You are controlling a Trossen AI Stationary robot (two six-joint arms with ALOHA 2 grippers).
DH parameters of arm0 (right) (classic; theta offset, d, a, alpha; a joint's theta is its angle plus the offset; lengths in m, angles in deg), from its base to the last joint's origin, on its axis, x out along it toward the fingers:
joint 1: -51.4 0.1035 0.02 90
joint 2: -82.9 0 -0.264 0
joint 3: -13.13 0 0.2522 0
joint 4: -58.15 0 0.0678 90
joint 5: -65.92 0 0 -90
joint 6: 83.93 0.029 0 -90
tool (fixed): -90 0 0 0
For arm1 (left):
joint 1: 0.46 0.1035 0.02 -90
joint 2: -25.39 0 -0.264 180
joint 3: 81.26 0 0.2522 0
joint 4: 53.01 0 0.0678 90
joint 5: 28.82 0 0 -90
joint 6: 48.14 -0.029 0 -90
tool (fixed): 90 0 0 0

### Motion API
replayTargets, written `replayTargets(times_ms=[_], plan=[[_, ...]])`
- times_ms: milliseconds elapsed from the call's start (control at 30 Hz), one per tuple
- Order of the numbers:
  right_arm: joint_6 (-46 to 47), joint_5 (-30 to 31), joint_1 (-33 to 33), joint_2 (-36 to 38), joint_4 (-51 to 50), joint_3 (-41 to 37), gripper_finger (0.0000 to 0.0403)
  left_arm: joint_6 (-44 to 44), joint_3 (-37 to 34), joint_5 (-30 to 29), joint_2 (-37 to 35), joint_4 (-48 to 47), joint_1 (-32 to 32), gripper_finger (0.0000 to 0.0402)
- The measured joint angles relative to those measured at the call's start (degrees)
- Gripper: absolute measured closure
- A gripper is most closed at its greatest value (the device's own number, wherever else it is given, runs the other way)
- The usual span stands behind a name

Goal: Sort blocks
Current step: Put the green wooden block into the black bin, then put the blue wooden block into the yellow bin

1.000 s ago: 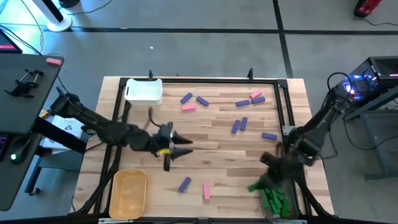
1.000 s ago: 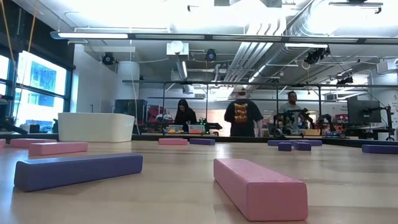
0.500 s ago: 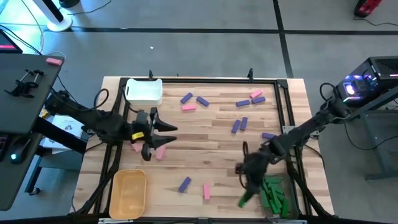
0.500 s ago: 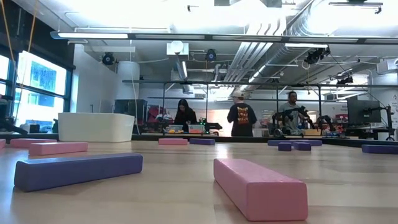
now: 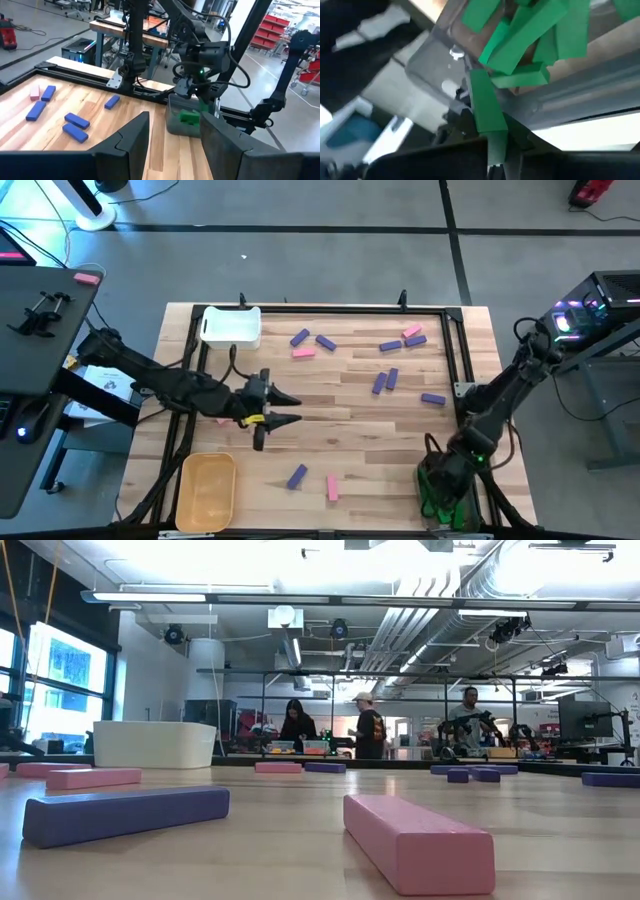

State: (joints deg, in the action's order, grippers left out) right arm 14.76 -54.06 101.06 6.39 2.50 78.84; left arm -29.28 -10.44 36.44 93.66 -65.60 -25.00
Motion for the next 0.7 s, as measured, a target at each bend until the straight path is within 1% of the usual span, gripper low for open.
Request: replayTargets(times_ms=[67, 133, 233, 367, 433, 500, 533, 600, 700], plan=[[2.4, 1.1, 0.4, 0.0, -0.8, 0.0, 0.0386, 0.0, 0.0, 0.0, 0.1, 0.0, 0.0, 0.0243], [4.1, 0.7, 0.5, 0.0, -0.3, 0.0, 0.0362, -0.8, 0.0, 0.0, 0.0, 0.0, 0.0, 0.0243], [4.3, -2.2, 0.5, 0.0, 0.6, 0.3, 0.0315, -3.6, 0.0, 0.0, -0.9, 0.0, 0.0, 0.0243], [2.6, -5.9, 0.5, 0.0, 1.0, 3.2, 0.0254, -6.9, 0.0, 0.0, -2.6, -0.2, 0.0, 0.0243], [2.0, -8.1, 0.5, 0.0, 0.9, 5.5, 0.0233, -8.3, 0.0, 0.0, -3.6, -0.5, 0.0, 0.0243], [1.9, -8.9, 0.6, 0.1, 0.8, 8.3, 0.0218, -9.1, 0.0, 0.0, -4.7, -1.7, 0.0, 0.0243], [1.8, -8.8, 0.6, 0.1, 0.6, 9.7, 0.0213, -9.1, 0.0, -0.1, -5.1, -2.7, 0.0, 0.0243], [1.7, -6.6, 0.6, 0.1, 0.5, 12.0, 0.0208, -9.1, 0.0, -0.1, -5.8, -5.3, 0.2, 0.0243], [1.7, 0.4, -0.2, 0.1, 0.5, 14.7, 0.0207, -9.0, 0.0, -0.2, -6.1, -8.9, 0.2, 0.0243]])
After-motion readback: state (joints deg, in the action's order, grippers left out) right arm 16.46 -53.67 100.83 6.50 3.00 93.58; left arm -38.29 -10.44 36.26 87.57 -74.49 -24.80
